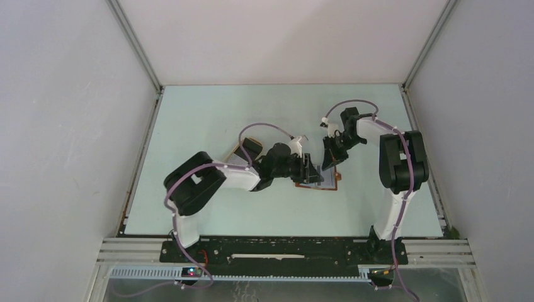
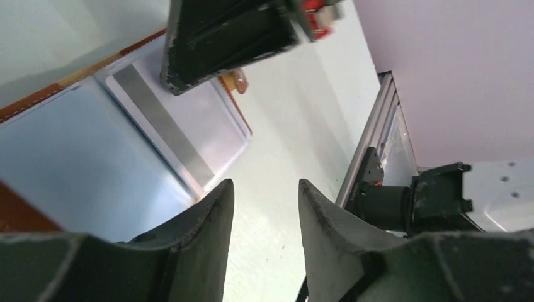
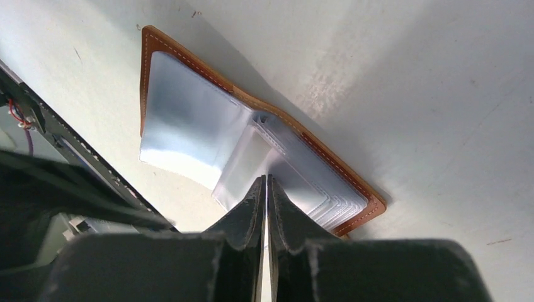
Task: Put the credit cards into the card holder
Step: Turn over the card slot in the card holder.
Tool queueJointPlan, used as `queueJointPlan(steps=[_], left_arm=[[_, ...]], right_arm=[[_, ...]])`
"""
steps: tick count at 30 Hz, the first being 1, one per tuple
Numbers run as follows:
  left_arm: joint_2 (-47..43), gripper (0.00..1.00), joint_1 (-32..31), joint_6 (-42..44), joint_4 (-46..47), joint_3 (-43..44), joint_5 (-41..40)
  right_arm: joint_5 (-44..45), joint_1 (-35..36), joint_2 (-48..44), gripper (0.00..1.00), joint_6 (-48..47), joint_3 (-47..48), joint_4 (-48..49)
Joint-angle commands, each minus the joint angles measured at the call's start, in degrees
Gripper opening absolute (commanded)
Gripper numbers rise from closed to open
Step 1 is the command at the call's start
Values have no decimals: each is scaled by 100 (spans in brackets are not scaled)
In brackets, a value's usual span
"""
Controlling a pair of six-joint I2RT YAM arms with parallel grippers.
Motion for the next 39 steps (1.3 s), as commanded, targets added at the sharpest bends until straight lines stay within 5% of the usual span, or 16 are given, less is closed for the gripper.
queueJointPlan(steps=[1,12,19,21,24,26,29,36,39], left_arm=[[-1142,48,14,688,140,-610,-374],[-2587,48,143,1507,-182,-1605,-1250],[-4413,49,147,2422,-978,-2201,-2591],[-4948,55,160,2708,-1225,-2382,-3049],[-5571,77,254,2900,-1564,-2574,-3848],[-5839,86,516,2786,-1772,-2649,-3978],[-6048,89,1265,2257,-1809,-2838,-3253],[-5427,84,2337,1043,-1904,-2872,-2776],[-4725,66,2341,848,-2676,-2170,-3090]], right_arm=[[554,58,43,11,-263,136,-57],[-708,170,-1343,18,-1134,61,-242],[-915,408,-3075,24,-1476,-339,320],[-794,500,-3758,34,-1475,-603,860],[-620,634,-4404,78,-1418,-1019,1554],[-917,654,-4448,91,-1137,-976,1664],[-1837,732,-4096,92,-980,-593,1200],[-1637,1034,-3194,88,-1268,-592,738],[-1555,1049,-2929,87,-1241,-567,734]])
